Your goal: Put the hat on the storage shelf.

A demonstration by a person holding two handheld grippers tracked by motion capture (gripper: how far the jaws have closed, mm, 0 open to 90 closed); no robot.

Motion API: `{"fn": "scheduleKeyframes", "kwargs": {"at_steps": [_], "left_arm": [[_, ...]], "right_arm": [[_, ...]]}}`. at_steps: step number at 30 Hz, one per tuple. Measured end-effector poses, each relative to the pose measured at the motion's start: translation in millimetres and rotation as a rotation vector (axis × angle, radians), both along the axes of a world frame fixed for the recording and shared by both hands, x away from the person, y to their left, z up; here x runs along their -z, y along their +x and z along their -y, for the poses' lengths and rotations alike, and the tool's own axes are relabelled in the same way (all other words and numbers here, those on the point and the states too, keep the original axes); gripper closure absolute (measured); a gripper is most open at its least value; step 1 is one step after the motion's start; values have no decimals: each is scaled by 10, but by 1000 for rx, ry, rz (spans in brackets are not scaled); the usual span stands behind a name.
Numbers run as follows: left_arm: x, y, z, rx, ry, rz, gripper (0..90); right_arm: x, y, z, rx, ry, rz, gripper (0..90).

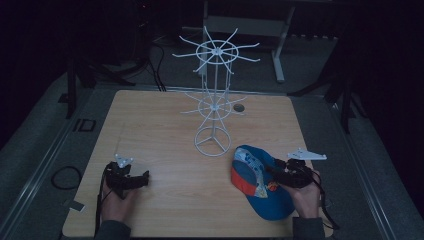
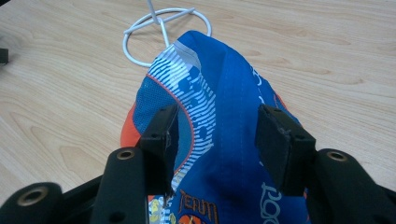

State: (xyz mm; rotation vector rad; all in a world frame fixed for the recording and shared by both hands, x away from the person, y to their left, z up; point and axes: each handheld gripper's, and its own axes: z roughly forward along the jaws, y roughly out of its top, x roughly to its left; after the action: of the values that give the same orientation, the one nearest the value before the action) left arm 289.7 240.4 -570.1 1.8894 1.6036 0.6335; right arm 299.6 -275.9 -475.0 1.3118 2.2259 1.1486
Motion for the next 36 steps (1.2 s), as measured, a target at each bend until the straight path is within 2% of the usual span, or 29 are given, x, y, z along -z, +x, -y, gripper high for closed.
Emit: {"fn": "scheduleKeyframes", "kwargs": {"at_steps": [5, 15, 23, 36], "left_arm": [[0, 0, 1, 0, 0, 0, 39], [0, 1, 2, -1, 1, -1, 39], [0, 1, 1, 0, 1, -1, 39], [0, 1, 4, -1, 1, 0, 39]], "right_arm": [[-9, 3, -21, -5, -12, 7, 463], [-64, 4, -4, 3, -14, 17, 466], [-120, 57, -41, -9, -45, 13, 487], [-184, 160, -124, -31, -100, 13, 439]]}}
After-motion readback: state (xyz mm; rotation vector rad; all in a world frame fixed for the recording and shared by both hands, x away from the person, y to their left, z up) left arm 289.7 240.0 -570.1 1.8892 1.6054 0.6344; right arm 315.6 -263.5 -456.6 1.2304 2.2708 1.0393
